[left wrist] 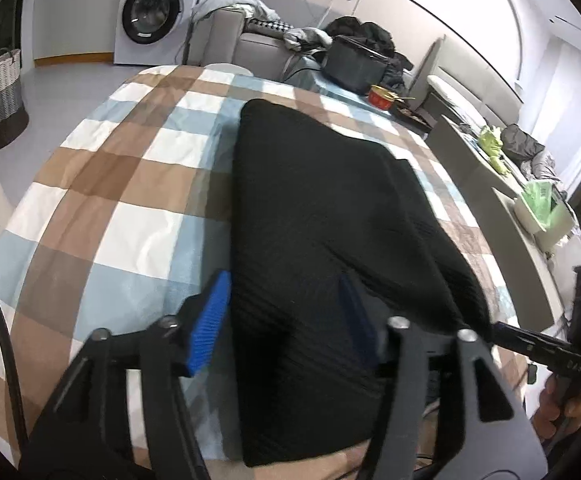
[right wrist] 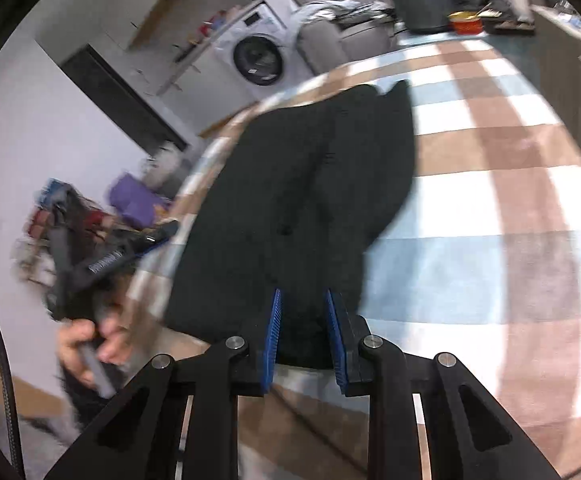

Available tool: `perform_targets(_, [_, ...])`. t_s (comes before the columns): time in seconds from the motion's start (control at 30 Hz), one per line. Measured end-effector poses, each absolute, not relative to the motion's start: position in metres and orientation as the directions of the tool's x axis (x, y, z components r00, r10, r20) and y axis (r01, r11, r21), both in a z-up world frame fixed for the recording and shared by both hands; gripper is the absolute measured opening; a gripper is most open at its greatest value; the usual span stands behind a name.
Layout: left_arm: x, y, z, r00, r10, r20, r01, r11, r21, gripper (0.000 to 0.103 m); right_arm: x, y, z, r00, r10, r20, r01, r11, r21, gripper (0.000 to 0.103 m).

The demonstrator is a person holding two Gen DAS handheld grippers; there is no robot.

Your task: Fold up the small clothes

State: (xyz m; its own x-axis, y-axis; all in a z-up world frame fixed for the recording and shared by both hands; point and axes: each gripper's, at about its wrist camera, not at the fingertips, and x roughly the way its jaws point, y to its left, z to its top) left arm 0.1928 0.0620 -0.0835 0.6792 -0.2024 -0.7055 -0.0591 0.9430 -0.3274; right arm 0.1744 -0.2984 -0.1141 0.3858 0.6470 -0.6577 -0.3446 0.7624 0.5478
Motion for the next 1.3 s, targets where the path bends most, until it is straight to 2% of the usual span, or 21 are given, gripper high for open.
perform_targets(0.2, [0.174,0.034,-0.077,0.665,-0.296,-0.685,0.040,0.931,-0.364,0.083,0.178,-0.284,-0.121,0.372,0.620,-0.691,-0.352,0.783,0.513,0.023])
perform_targets(0.33, [0.173,0.004,-0.084,0.626,-0.330,-0.706,0.115,0.935,-0.336,0.087,0.181,-0.282,-0.129,0.356,0.574,-0.738,-0.326,0.816,0.478,0.027])
perform_targets(0.4, [0.171,-0.007,-0.086,0.615,-0.346,-0.709,0.137,0.932,-0.336,0.101,0.180,-0.281,-0.129,0.358,0.571,-0.739,-0.329,0.818,0.472,0.027])
perform_targets(0.43, [0.170,-0.012,-0.086,0.613,-0.350,-0.708,0.146,0.931,-0.333,0.102,0.178,-0.280,-0.127,0.364,0.568,-0.738,-0.336,0.819,0.465,0.027])
perform_targets(0.5, [0.167,-0.021,-0.086,0.608,-0.364,-0.706,0.174,0.928,-0.328,0.102,0.172,-0.279,-0.119,0.380,0.602,-0.703,-0.368,0.795,0.482,0.019])
perform_targets(0.53, [0.166,-0.024,-0.086,0.604,-0.367,-0.707,0.183,0.928,-0.325,0.102,0.170,-0.278,-0.115,0.382,0.622,-0.683,-0.382,0.780,0.496,0.006])
perform_targets(0.63, [0.164,-0.031,-0.086,0.599,-0.372,-0.709,0.195,0.927,-0.321,0.102,0.166,-0.282,-0.105,0.390,0.657,-0.645,-0.388,0.752,0.533,0.004])
perform_targets(0.73, [0.165,-0.036,-0.091,0.590,-0.365,-0.720,0.199,0.930,-0.308,0.102,0.167,-0.277,-0.120,0.382,0.514,-0.768,-0.351,0.850,0.393,0.004])
perform_targets(0.8, [0.166,-0.038,-0.096,0.580,-0.353,-0.735,0.201,0.936,-0.290,0.102,0.169,-0.283,-0.126,0.363,0.523,-0.771,-0.325,0.847,0.421,0.005])
perform_targets(0.9, [0.167,-0.048,-0.108,0.554,-0.313,-0.772,0.225,0.948,-0.224,0.102,0.177,-0.298,-0.111,0.413,0.555,-0.722,-0.297,0.832,0.469,0.015])
perform_targets(1.0, [0.164,-0.061,-0.116,0.564,-0.254,-0.785,0.250,0.959,-0.131,0.102,0.196,-0.301,-0.087,0.490,0.554,-0.673,-0.302,0.832,0.466,0.032])
perform_targets(1.03, [0.163,-0.063,-0.116,0.564,-0.253,-0.786,0.258,0.958,-0.124,0.102,0.208,-0.298,-0.080,0.504,0.561,-0.657,-0.311,0.827,0.467,0.042])
perform_targets(1.07, [0.162,-0.062,-0.116,0.561,-0.266,-0.784,0.261,0.955,-0.137,0.102,0.218,-0.294,-0.075,0.511,0.561,-0.651,-0.317,0.827,0.464,0.045])
perform_targets(1.2, [0.162,-0.036,-0.106,0.545,-0.396,-0.739,0.254,0.918,-0.305,0.102,0.267,-0.264,-0.067,0.495,0.574,-0.653,-0.360,0.819,0.447,0.045])
perform_targets(1.3, [0.164,-0.015,-0.099,0.549,-0.445,-0.707,0.225,0.894,-0.388,0.102,0.311,-0.238,-0.073,0.468,0.581,-0.666,-0.370,0.813,0.450,0.045])
